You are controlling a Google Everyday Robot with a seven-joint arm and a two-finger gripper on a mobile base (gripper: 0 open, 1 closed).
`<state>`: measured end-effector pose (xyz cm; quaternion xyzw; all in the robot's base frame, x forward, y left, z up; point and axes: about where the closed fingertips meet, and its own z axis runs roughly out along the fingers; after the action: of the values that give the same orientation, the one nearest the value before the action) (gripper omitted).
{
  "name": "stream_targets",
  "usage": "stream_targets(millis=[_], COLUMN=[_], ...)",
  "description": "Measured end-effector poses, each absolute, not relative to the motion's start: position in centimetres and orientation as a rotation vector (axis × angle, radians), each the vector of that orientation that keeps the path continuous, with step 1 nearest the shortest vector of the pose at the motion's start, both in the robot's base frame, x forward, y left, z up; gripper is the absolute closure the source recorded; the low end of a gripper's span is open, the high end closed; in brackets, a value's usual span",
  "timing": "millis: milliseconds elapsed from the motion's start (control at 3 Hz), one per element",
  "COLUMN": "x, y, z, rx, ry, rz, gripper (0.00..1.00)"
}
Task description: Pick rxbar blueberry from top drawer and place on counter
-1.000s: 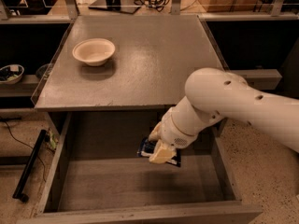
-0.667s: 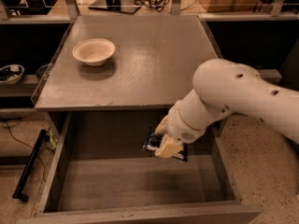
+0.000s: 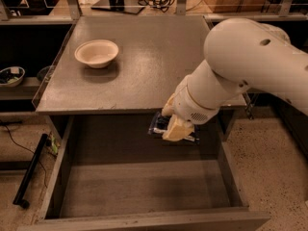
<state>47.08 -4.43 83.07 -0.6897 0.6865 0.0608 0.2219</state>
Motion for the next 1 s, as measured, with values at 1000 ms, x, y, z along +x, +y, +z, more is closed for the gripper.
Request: stream_targets(millis=[1000], x=[49.2], y=[-7.0], z=[88.4], rx=[-1.872], ry=[1.916], rz=[-0.009], gripper=[1.0])
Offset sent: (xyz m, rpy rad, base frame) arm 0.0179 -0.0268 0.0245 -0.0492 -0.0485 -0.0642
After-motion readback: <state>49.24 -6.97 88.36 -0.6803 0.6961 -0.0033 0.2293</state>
